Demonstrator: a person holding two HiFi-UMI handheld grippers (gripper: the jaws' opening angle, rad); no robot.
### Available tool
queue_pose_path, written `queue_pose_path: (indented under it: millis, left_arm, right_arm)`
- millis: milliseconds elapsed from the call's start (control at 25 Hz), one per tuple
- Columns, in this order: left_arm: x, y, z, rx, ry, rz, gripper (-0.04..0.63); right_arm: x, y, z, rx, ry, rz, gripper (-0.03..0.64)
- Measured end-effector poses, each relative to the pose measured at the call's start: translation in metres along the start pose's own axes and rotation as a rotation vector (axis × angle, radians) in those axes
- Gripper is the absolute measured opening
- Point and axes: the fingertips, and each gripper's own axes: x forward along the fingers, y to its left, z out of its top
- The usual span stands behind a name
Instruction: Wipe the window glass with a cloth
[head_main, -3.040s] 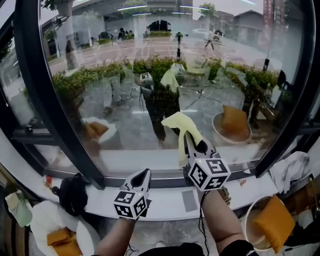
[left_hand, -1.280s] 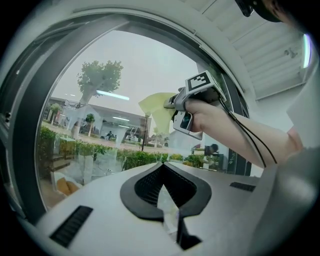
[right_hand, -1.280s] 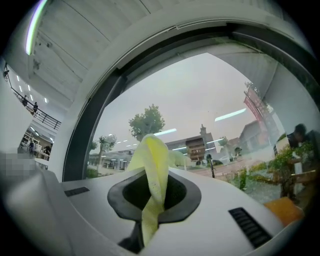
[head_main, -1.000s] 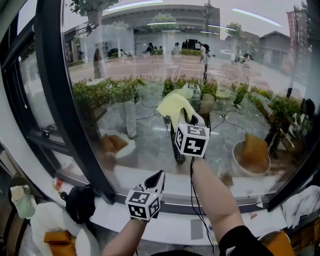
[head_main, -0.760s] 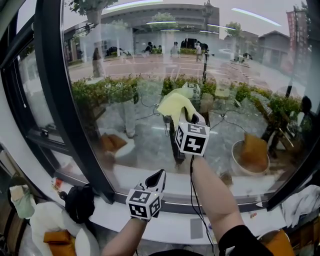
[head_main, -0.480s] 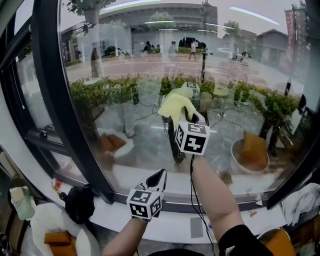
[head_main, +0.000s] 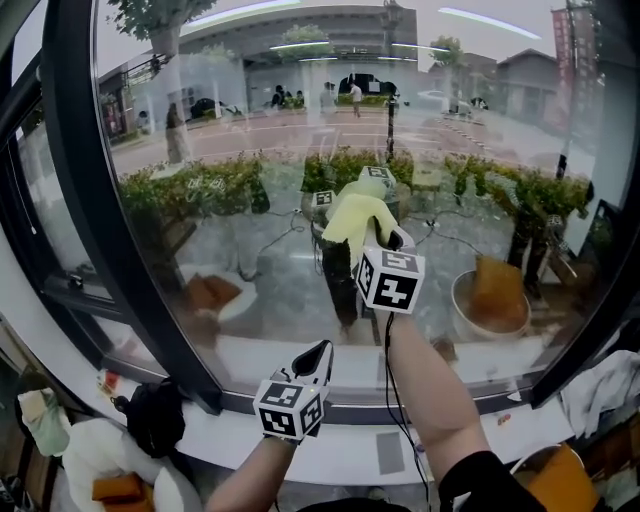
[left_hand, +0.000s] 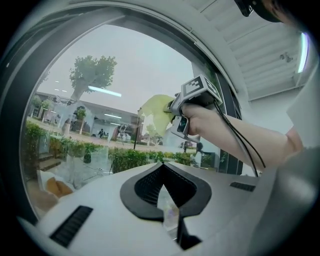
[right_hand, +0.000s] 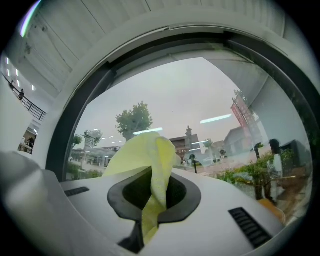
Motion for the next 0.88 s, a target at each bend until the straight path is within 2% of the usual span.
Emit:
queue_pose_path:
  millis: [880]
  left_arm:
    - [0.086,-0.118,-0.024,0.034,0.059,-0.207,0.006]
  right_arm:
    - [-0.066,-0.202,0.013,-0.032,-0.021,-0.218,0.032]
